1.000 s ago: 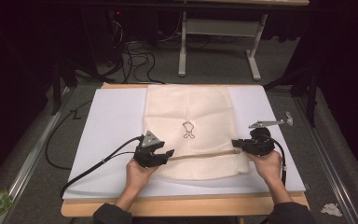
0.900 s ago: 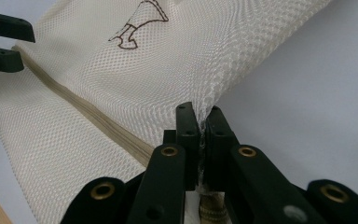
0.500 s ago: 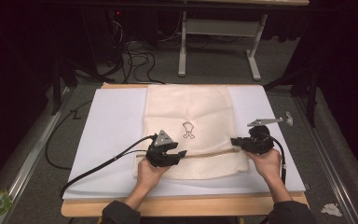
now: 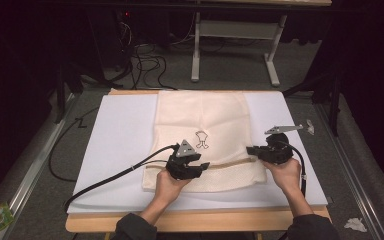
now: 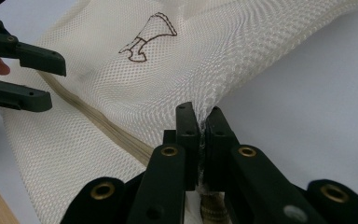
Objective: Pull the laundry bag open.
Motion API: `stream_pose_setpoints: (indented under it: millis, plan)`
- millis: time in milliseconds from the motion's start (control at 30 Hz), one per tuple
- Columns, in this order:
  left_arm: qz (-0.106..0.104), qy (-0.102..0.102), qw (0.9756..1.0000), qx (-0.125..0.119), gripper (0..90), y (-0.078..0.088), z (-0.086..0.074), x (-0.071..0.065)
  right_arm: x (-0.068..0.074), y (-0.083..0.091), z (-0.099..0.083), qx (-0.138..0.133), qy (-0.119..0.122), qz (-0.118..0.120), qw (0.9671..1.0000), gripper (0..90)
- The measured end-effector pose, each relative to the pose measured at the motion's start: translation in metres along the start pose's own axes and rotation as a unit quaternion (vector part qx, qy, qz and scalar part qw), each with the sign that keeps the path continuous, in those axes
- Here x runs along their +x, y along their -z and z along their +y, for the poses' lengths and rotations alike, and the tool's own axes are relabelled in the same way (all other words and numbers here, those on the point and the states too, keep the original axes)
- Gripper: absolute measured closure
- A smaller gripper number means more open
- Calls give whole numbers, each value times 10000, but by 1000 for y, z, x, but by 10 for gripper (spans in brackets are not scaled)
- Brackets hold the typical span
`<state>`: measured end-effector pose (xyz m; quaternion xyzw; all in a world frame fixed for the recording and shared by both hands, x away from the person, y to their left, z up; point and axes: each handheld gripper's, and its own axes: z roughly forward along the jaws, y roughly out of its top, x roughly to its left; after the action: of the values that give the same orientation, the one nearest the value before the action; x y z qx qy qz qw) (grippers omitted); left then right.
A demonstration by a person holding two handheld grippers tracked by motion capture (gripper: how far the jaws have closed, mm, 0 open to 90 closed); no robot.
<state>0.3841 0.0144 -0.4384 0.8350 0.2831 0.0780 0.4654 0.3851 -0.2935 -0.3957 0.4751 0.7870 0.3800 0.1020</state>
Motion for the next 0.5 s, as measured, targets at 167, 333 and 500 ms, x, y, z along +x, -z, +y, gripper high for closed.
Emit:
stream_pose_setpoints:
  millis: [167, 333, 500]
  plan:
    - [-118, -150, 9998, 22, 559, -9, 5, -8, 1, 0, 2, -20, 12, 23, 10000, 882]
    - [-106, -224, 9997, 50, 586, -15, 7, -11, 2, 0, 4, -34, 33, 47, 10000, 882]
    - [-95, -257, 9995, 143, 589, -23, 7, -12, 4, -1, 5, -32, 31, 90, 9999, 882]
